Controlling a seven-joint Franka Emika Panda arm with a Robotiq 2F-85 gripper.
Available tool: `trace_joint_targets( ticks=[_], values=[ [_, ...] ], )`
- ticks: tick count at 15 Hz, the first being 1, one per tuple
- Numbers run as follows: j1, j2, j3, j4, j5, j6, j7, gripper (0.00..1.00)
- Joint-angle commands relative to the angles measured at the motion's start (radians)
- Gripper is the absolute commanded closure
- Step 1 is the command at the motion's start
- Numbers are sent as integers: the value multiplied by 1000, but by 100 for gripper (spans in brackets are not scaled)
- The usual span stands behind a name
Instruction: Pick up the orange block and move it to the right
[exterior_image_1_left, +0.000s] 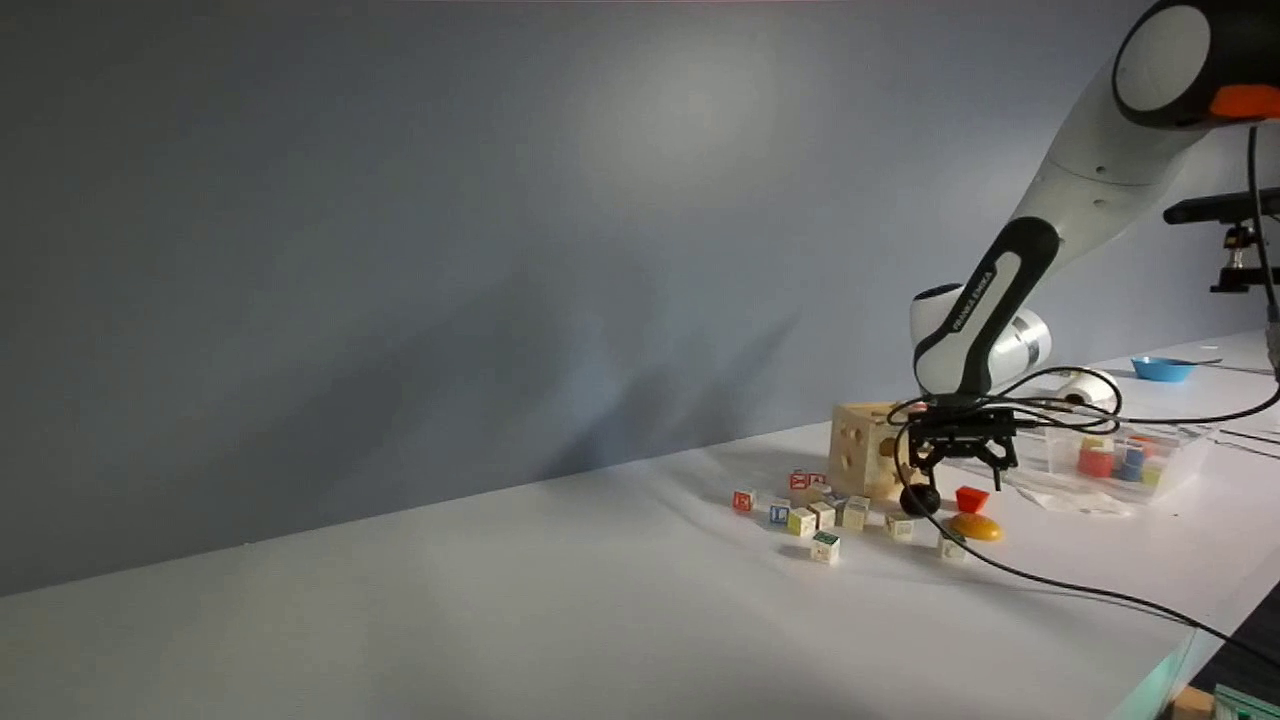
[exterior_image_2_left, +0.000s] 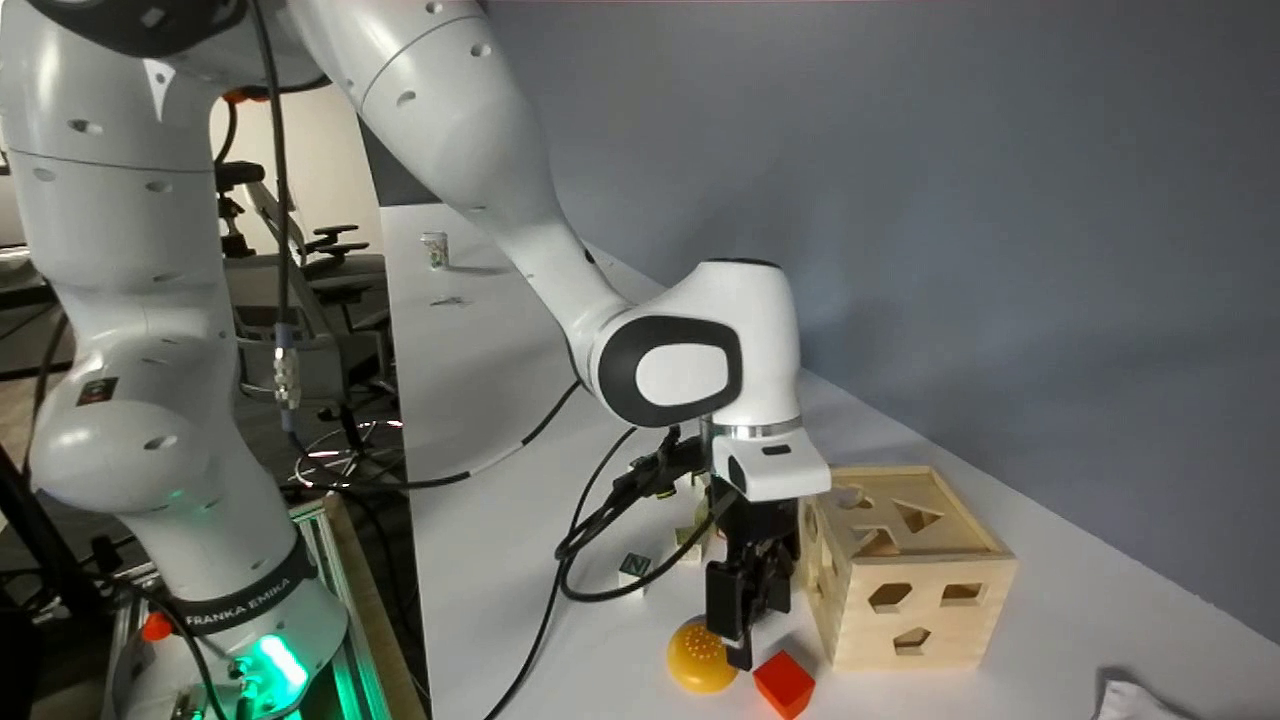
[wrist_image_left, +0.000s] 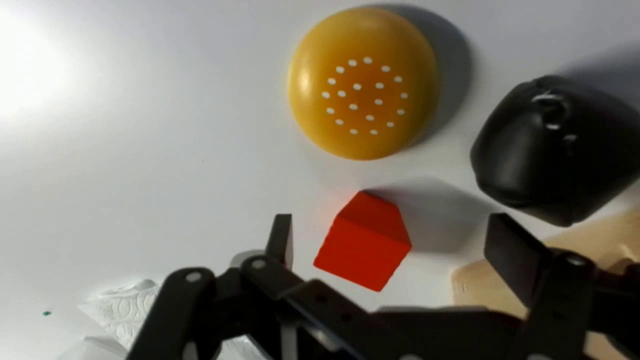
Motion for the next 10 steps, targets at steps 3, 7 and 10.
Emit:
trace_joint_targets(
  ticks=[3, 7, 10],
  values=[
    [-23, -57, 9, -9, -260, 30, 3, 43],
    [-84, -61, 64, -27, -240, 182, -186, 70],
    [-130, -50, 115, -41, -150, 309, -371, 91]
  ],
)
